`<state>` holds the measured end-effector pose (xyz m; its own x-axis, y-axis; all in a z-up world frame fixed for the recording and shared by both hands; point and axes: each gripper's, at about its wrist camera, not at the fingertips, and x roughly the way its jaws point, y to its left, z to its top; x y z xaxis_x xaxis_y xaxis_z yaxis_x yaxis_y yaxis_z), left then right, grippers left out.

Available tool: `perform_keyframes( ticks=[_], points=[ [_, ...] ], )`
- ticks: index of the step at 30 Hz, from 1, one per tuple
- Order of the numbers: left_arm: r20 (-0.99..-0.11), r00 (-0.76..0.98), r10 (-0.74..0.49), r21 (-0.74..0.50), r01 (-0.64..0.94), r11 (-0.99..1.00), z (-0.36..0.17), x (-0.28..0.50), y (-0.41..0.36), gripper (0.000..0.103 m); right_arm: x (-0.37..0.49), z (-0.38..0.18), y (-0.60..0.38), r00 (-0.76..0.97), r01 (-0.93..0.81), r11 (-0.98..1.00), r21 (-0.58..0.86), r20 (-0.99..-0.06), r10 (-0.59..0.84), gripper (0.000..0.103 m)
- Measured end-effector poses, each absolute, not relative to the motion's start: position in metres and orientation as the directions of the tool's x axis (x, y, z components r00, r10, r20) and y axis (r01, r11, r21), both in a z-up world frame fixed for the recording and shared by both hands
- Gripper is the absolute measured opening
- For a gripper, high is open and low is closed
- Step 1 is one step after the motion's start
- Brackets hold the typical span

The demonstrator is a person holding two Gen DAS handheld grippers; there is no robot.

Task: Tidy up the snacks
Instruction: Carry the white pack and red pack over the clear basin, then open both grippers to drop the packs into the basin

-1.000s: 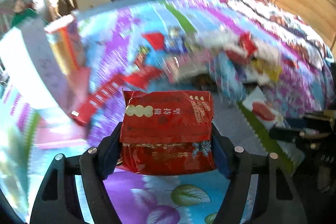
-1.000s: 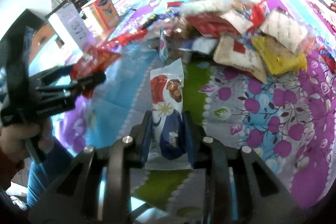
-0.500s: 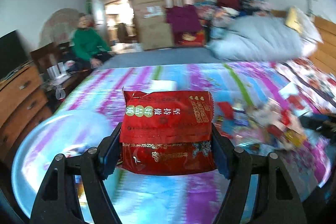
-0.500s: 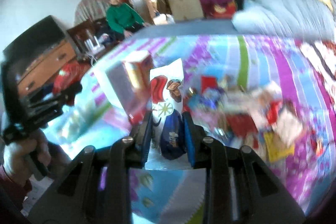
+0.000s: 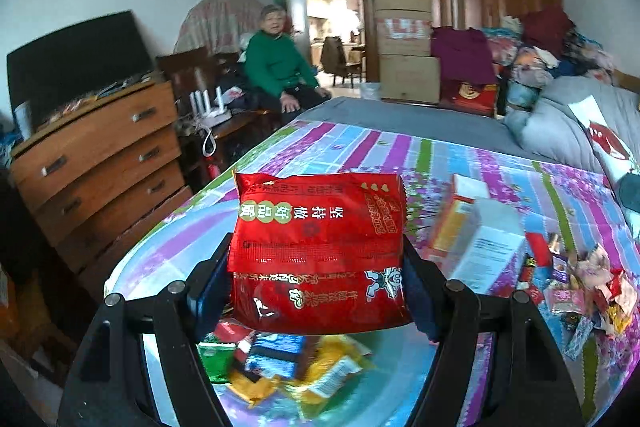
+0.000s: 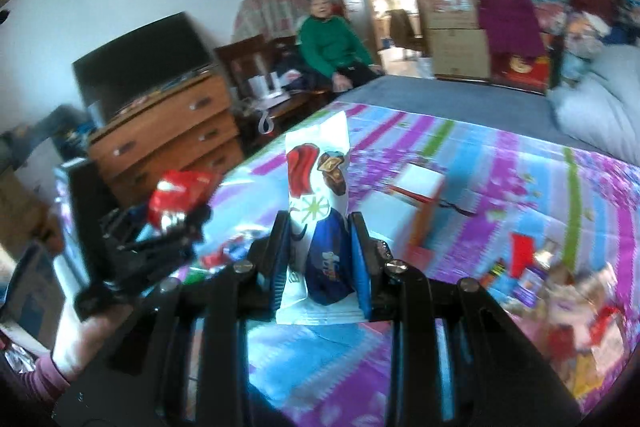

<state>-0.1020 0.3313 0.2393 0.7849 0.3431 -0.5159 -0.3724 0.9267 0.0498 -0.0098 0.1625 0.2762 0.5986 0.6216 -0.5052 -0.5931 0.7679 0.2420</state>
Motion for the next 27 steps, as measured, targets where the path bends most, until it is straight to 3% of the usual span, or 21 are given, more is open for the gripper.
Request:
perform_keyframes(
  ticks=[12, 27],
  points=[
    [-0.564, 0.746, 0.354, -0.011, -0.435, 0.900, 0.225, -0.106, 0.380, 0.076, 0.007, 0.273, 0.259, 0.495, -0.680, 0.700, 0.220, -0.566, 0.659, 0.029],
    [-0.609, 0.715, 0.342, -0.045, -0.462, 0.886, 0.208, -0.104, 0.410, 0.076, 0.022, 0.250, 0.304, 0.412, -0.693, 0.676, 0.249, -0.632, 0.656, 0.029]
  ],
)
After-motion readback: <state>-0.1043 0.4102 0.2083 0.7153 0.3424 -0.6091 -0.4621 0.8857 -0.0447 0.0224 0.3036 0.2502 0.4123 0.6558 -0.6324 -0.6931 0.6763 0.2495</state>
